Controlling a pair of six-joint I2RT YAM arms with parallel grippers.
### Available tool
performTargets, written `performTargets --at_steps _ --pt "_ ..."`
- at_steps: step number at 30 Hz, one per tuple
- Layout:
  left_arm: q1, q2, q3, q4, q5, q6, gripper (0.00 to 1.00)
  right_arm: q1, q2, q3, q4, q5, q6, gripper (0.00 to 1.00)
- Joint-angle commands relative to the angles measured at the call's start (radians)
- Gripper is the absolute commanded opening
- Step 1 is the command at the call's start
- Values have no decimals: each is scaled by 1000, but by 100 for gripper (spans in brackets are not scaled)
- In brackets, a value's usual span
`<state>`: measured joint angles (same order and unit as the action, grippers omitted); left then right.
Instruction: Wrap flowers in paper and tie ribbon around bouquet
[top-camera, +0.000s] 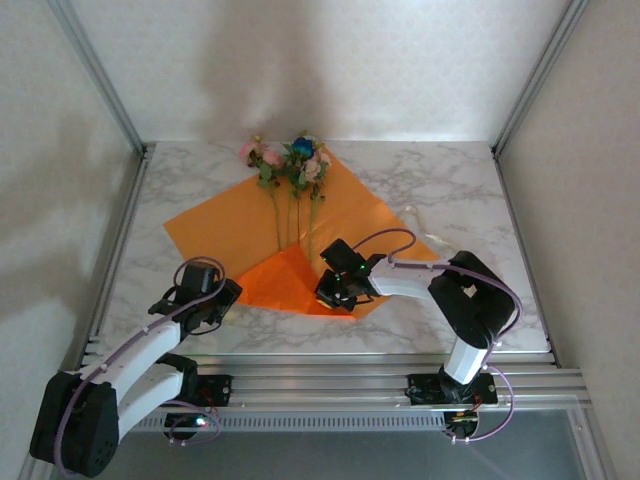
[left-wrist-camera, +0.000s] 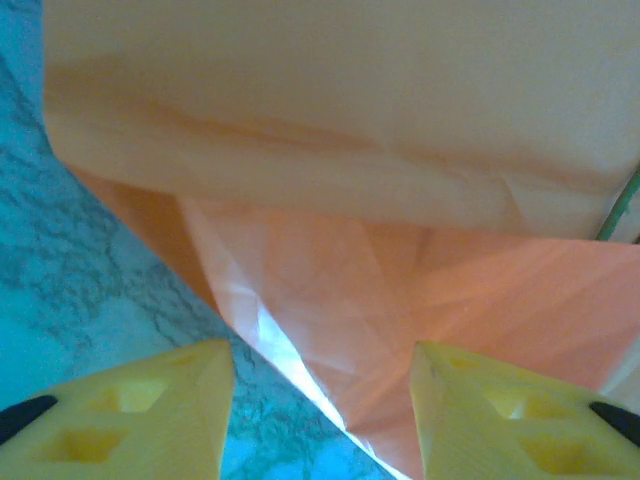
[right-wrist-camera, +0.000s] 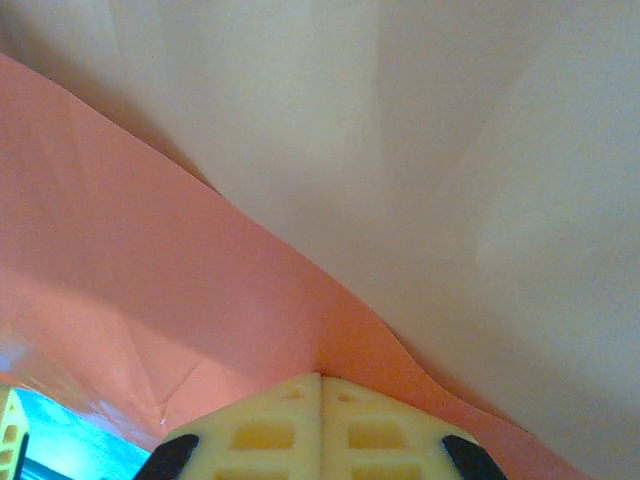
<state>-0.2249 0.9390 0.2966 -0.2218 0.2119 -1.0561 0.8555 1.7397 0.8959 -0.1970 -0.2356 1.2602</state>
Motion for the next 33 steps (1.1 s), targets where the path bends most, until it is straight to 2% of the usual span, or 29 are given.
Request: performTargets --at_steps 1,5,8,12,15,18,19,20,21,24,26,30,33 --pt "12 -17 -63 152 0 -22 45 -10 85 -45 -92 39 13 0" --pt "14 -25 -97 237 8 -18 39 -14 87 -54 -81 29 23 0" --pt "19 -32 -115 266 3 -6 27 -17 89 -54 -82 27 21 0" --pt "24 -40 -123 306 9 0 6 -18 90 -53 -82 23 21 0" --pt "24 -49 -108 294 7 9 0 -20 91 -53 -82 24 24 0" --pt "24 -68 -106 271 18 4 0 -21 96 -55 -74 18 31 0" --pt "24 -73 -113 273 30 1 3 -21 96 -56 -72 19 33 0" --pt "23 -76 -119 277 42 -4 12 -21 97 -56 -70 16 36 0" --pt "19 -80 -127 272 51 -11 26 -23 97 -57 -66 15 39 0" --pt "0 -101 -133 224 51 -21 45 -23 97 -59 -64 15 44 0" --pt "-12 -131 -150 216 56 -43 46 -24 97 -59 -65 15 47 0" --pt "-53 -171 -181 201 48 -95 43 -27 99 -58 -61 18 50 0" --pt "-64 -166 -207 259 47 -108 33 -27 99 -61 -61 17 51 0"
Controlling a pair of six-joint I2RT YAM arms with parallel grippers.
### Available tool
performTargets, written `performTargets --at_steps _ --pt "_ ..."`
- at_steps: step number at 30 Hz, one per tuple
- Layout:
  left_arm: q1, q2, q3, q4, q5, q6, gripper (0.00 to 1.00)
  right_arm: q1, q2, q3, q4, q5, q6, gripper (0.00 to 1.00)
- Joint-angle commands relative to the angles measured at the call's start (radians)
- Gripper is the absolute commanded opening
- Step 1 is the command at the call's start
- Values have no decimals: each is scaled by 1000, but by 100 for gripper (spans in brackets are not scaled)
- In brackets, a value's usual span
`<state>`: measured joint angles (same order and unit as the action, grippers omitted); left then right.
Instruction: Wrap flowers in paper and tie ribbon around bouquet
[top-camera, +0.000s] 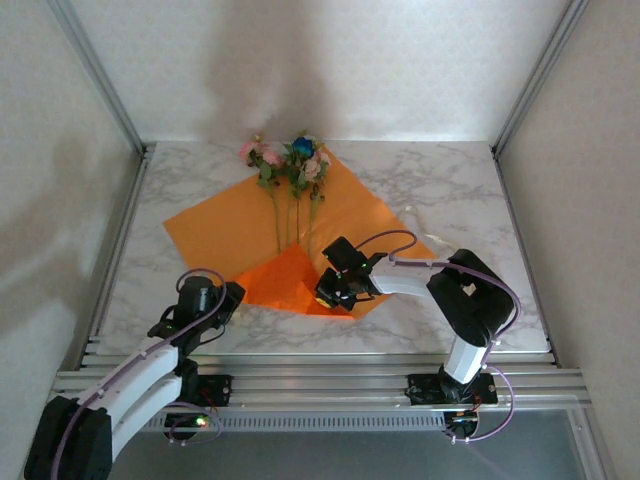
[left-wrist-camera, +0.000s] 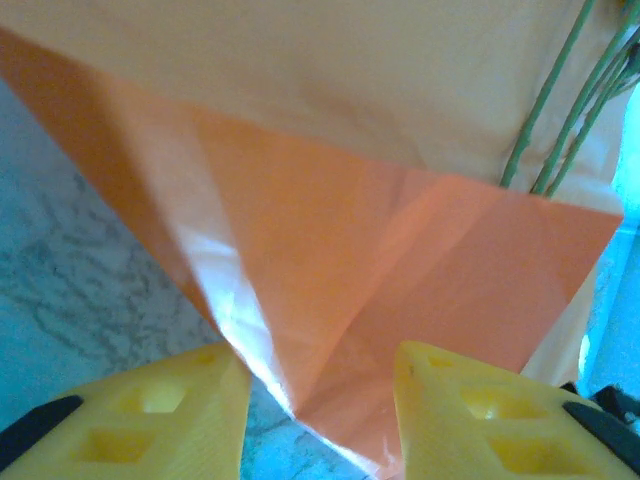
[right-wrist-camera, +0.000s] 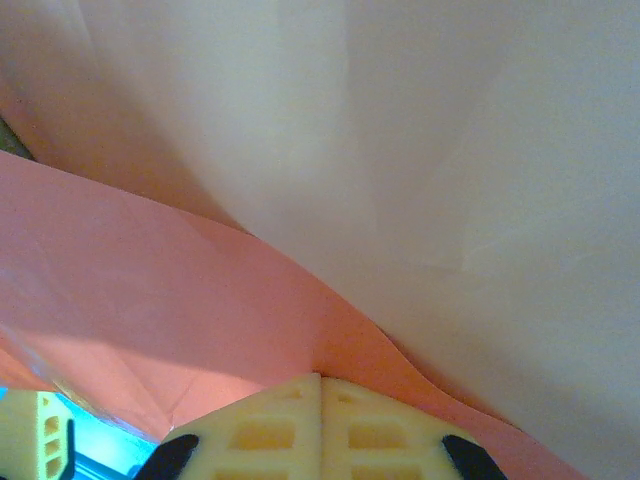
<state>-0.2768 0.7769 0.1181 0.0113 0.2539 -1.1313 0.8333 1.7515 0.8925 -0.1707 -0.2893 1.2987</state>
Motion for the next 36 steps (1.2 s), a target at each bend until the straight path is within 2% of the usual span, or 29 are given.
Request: performTargets --at_steps 1,4,6,11,14,17,19,20,21,23,24,29,33,36 --pt "-12 8 -31 51 5 -32 28 -5 87 -60 -86 71 14 0" --pt "-12 81 -13 110 11 -19 16 -3 85 -64 -87 72 14 0" --pt "-17 137 0 145 24 -5 0 -4 84 -67 -84 72 17 0" --pt "-35 168 16 164 27 10 0 -4 81 -66 -89 73 17 0" --pt "-48 166 16 165 25 4 30 -5 83 -68 -84 71 22 0" --pt "-64 178 15 156 19 2 42 -5 88 -66 -84 69 25 0" --pt "-68 178 15 152 11 1 44 -6 87 -64 -89 71 24 0" --pt "-70 177 17 148 6 3 41 -8 87 -63 -93 72 21 0" --pt "-70 177 22 136 -1 8 34 -8 86 -62 -100 75 19 0" --pt "-70 185 42 107 -22 32 7 -10 82 -60 -111 82 15 0" --pt "-70 189 56 84 -37 45 0 -10 82 -60 -115 86 14 0" --pt "-71 177 145 -88 -120 109 0 -14 63 -11 -177 125 -47 0" --pt "-72 172 154 -121 -97 153 0 -6 23 107 -313 187 -166 0" --pt "-83 178 163 -133 -82 184 0 6 -14 174 -392 202 -216 9"
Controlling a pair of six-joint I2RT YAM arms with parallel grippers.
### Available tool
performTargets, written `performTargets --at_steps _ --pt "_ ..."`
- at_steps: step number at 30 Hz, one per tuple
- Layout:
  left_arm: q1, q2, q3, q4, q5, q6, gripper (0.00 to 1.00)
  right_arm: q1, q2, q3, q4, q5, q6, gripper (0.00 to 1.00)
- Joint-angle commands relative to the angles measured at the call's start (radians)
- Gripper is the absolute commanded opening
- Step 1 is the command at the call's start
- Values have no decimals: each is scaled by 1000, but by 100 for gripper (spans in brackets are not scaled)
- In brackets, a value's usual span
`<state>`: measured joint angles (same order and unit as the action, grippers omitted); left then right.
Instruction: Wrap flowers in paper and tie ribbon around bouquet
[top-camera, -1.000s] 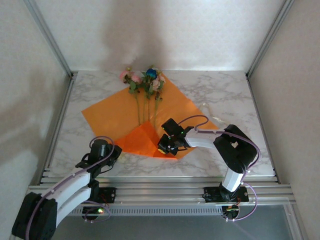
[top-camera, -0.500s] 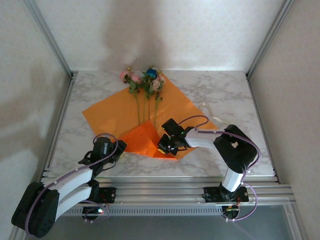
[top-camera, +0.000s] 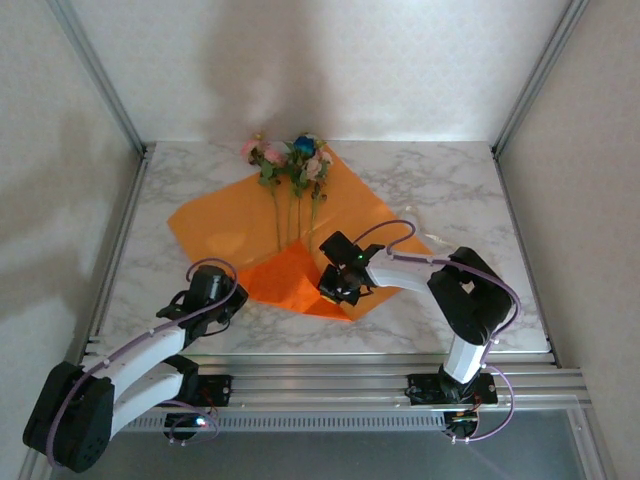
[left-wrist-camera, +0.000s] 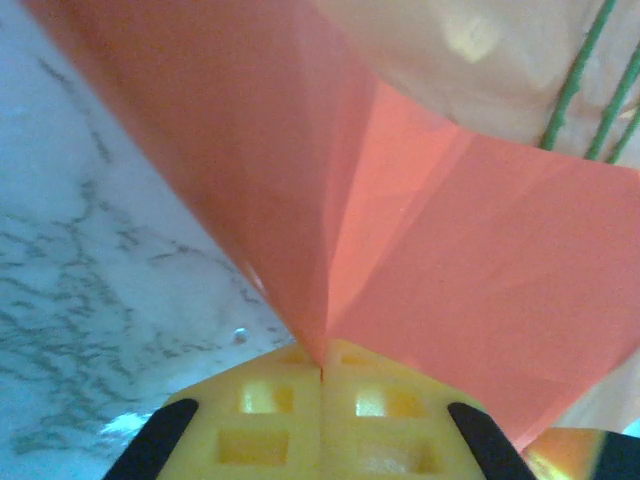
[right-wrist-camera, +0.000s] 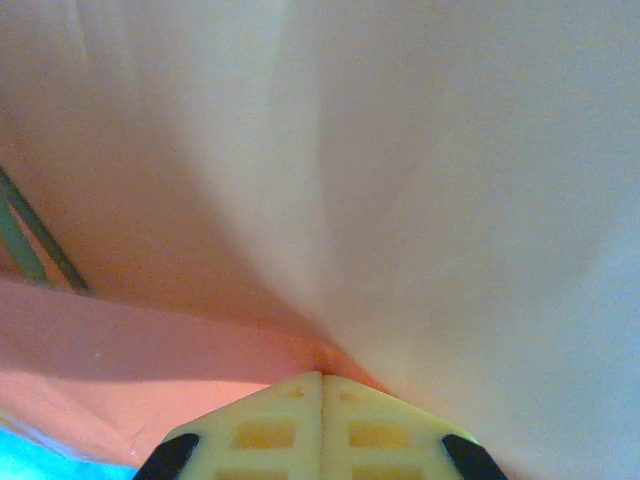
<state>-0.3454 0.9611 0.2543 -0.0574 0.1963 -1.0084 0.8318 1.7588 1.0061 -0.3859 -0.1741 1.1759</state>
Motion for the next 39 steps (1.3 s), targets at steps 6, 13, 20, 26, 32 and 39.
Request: performTargets --at_steps 6,13,20,26,32,39 --pt "-58 10 79 -127 -49 127 0 60 -52 161 -231 69 -133 14" --pt "-128 40 138 -195 -111 175 0 128 66 245 -44 -94 -71 1" --pt "-276 143 253 -270 -206 261 0 98 194 186 122 -117 59 0" --pt "-449 292 389 -357 -329 356 0 75 213 124 154 -116 74 0" --pt "-560 430 483 -388 -396 436 0 54 196 39 254 -167 109 0" --pt "-604 537 542 -399 -410 509 0 13 142 -16 339 -205 121 0"
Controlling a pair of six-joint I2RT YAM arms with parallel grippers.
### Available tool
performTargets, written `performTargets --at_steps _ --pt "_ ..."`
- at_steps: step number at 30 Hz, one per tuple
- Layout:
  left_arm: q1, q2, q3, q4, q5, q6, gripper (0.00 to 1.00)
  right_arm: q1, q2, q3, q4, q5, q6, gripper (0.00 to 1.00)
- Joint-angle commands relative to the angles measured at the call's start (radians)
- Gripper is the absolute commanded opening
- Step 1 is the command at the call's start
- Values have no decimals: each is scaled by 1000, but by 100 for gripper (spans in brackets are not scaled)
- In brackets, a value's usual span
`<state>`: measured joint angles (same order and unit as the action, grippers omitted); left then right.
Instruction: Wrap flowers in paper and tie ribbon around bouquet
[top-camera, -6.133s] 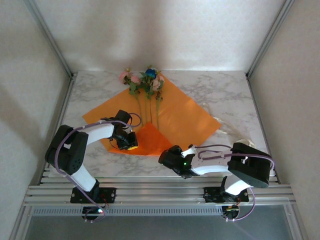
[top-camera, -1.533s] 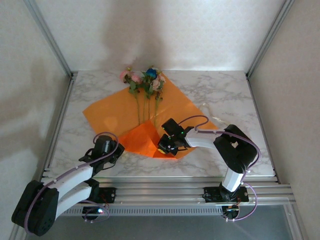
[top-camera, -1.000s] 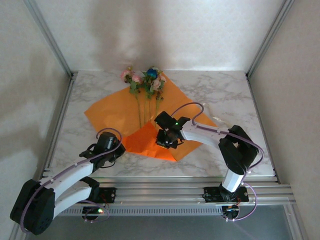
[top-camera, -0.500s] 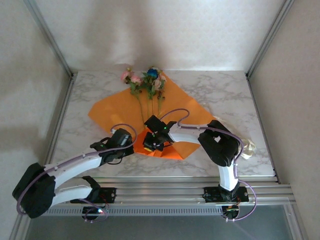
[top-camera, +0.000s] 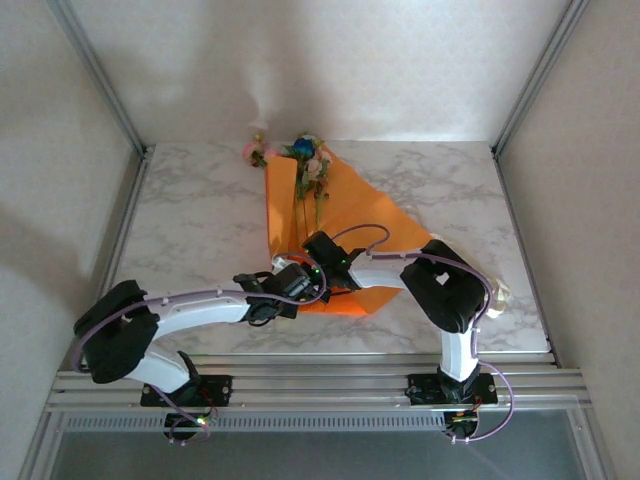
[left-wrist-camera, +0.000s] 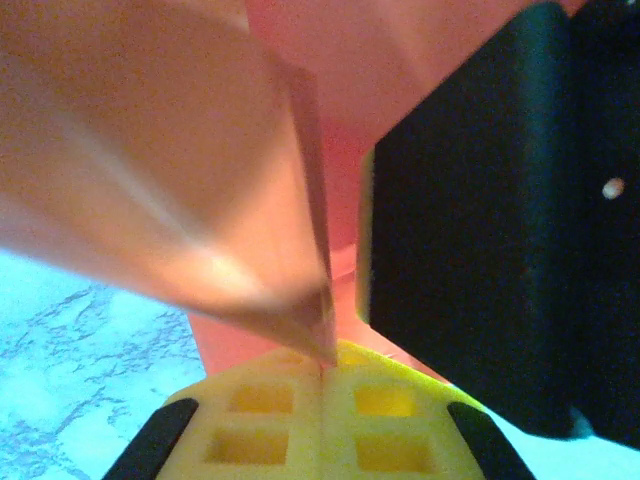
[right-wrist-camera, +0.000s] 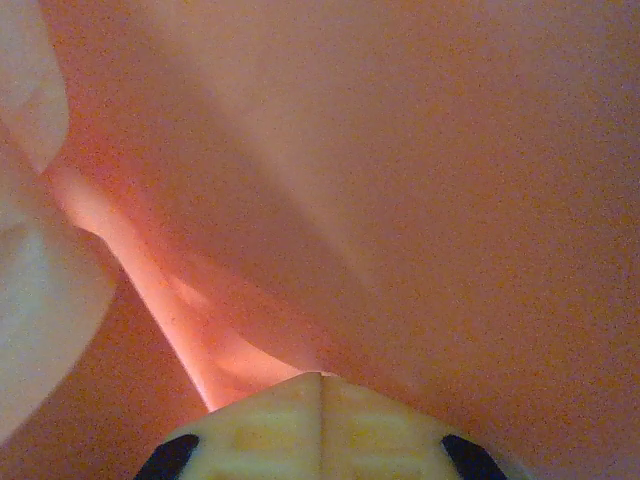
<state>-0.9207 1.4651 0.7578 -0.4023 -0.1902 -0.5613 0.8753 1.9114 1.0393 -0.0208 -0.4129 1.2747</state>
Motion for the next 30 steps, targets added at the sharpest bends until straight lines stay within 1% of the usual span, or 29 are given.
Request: performTargets --at_steps 1,5,7,10,12,15,17,19,22,24,25,27,30 --pt "-39 50 49 -60 -31 74 0 -39 -21 -66 -8 30 30 2" --pt "-50 121 70 -72 -32 99 0 -72 -69 -125 42 28 63 11" --pt "-53 146 73 -70 -31 103 0 -90 -111 -137 14 46 60 16" --pt "-58 167 84 -69 -35 113 0 -119 -184 -146 -33 76 38 26" --pt "-62 176 92 -63 -28 121 0 -143 -216 -136 -70 72 19 32" --pt "-74 197 107 -61 -32 136 0 -181 -273 -147 -119 89 12 37" --pt "-77 204 114 -58 -35 142 0 -203 -329 -165 -152 119 9 41" --pt "-78 213 124 -59 -37 148 0 -214 -416 -188 -169 187 2 49" --pt "-83 229 140 -67 -47 159 0 -223 -554 -241 -117 275 -1 59" --pt "-87 233 146 -67 -46 166 0 -223 -615 -254 -71 311 -16 64" --pt "-86 236 147 -68 -48 167 0 -223 -625 -244 -63 315 -25 67" --pt "-90 241 150 -70 -49 172 0 -223 -599 -201 -73 292 -43 69" --pt "-93 245 149 -75 -52 174 0 -211 -508 -122 -61 249 -75 70"
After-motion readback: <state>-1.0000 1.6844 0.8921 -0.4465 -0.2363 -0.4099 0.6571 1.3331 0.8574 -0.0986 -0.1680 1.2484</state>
